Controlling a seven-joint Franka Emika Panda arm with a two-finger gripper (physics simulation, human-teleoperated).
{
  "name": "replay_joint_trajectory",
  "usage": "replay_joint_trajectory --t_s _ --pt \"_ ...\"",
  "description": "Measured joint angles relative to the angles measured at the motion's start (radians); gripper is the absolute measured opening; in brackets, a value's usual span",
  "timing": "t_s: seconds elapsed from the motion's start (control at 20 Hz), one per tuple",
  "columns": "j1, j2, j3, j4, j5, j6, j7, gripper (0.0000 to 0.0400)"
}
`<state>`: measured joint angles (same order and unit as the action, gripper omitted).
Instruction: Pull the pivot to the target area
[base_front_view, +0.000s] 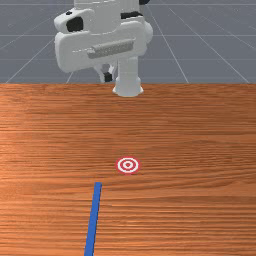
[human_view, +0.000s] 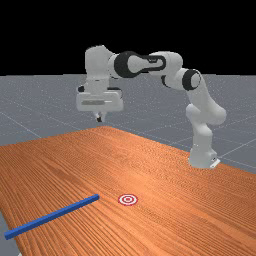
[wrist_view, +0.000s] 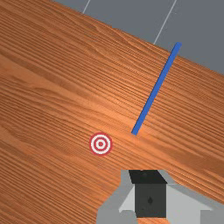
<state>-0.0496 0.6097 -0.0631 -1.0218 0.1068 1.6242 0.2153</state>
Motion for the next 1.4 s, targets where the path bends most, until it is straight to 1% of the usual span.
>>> replay_joint_trajectory --t_s 0.05,0.1,0.15,0.2,0.25,0.3,0.35,0.4,0.45,0.5,0.55,0.6,0.65,0.7,0.85,0.9,0.95,1.05,1.1,1.3,1.35,1.4 --pt "0.013 -0.075 -0.011 -0.174 0.005 0.155 0.056 0.0" --pt "0.016 -0.078 -0.012 -0.21 0.006 0.191 0.061 0.0" --pt "0.009 -0.111 0.0 -0.31 0.013 0.306 -0.018 0.0" --pt "0.008 -0.127 0.003 -0.378 0.022 0.396 -0.03 0.0" --pt "0.009 -0.12 0.003 -0.396 0.022 0.414 -0.031 0.0" --pt "0.01 -0.108 0.002 -0.394 0.019 0.405 -0.028 0.0" --pt "0.016 -0.075 -0.007 -0.348 0.013 0.346 0.025 0.0" --pt "0.019 -0.069 -0.01 -0.371 0.015 0.379 0.04 0.0" --pt "0.01 -0.004 -0.001 -0.272 0.007 0.273 -0.005 0.0" --pt "0.01 -0.002 -0.001 -0.301 0.009 0.308 -0.008 0.0" --pt "0.02 -0.036 -0.009 -0.406 0.02 0.437 0.036 0.0" --pt "0.012 -0.001 0.0 -0.363 0.013 0.387 -0.011 0.0" --pt "0.012 -0.011 0.001 -0.405 0.017 0.441 -0.017 0.0" --pt "0.011 -0.009 0.004 -0.421 0.019 0.464 -0.03 0.0" --pt "0.007 0.007 0.008 -0.435 0.03 0.49 -0.03 0.0" --pt "0.013 0.022 0.002 -0.414 0.018 0.483 -0.021 0.0" --pt "0.03 0.043 -0.016 -0.379 -0.016 0.474 0.004 0.0" --pt "0.025 0.088 -0.012 -0.303 -0.01 0.442 0.003 0.0" --pt "0.006 0.113 0.011 -0.259 0.01 0.418 -0.053 0.0" --pt "0.003 0.185 0.013 -0.135 0.008 0.366 -0.051 0.0" --pt "-0.003 0.216 0.018 -0.081 0.027 0.343 -0.022 0.0" --pt "0.004 0.223 0.009 -0.076 0.015 0.368 -0.015 0.0"
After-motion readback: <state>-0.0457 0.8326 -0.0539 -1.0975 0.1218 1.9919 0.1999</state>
